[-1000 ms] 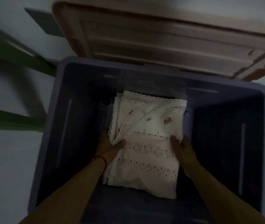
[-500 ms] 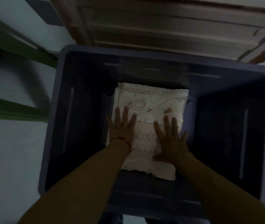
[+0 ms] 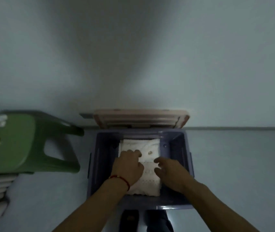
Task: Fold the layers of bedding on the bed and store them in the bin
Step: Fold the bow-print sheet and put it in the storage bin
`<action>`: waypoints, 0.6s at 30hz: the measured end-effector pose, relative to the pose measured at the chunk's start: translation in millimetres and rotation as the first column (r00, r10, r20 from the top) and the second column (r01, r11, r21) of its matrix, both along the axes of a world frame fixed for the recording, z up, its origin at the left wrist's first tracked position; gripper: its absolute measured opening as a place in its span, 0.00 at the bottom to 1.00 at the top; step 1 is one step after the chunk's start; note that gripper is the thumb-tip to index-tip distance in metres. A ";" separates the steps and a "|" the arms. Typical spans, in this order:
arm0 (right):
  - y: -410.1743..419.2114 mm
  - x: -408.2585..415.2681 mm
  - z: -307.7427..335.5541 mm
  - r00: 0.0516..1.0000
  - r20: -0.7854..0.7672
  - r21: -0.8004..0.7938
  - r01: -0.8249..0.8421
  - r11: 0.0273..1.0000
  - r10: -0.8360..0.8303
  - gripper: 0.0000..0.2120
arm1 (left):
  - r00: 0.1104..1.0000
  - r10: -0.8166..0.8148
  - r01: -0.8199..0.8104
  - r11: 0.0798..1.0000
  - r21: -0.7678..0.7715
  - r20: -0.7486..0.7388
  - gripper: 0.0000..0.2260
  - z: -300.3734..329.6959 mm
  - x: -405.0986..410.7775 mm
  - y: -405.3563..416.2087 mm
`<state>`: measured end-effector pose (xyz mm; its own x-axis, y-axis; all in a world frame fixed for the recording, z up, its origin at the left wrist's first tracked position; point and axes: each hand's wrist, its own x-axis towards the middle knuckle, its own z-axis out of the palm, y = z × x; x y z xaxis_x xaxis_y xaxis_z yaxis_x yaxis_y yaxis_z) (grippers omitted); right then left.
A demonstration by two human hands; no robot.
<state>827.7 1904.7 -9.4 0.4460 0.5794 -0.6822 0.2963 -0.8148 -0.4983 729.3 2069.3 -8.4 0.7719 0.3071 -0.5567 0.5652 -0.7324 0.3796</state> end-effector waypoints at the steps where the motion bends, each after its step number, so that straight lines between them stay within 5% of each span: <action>1: -5.6 3.9 43.0 1.000 0.002 0.009 0.021 1.000 -0.021 0.20 | 0.997 0.030 -0.028 0.999 -0.031 0.070 0.16 37.6 7.7 -4.0; 9: -94.0 9.9 296.8 0.890 0.307 0.275 0.255 0.927 -0.336 0.15 | 0.855 0.047 0.078 0.973 -0.218 0.517 0.16 265.3 62.2 -73.6; 18: -285.8 -50.6 482.4 0.422 0.500 0.530 0.541 0.652 -0.757 0.11 | 0.616 -0.109 0.547 0.772 -0.324 0.780 0.17 452.0 95.3 -235.9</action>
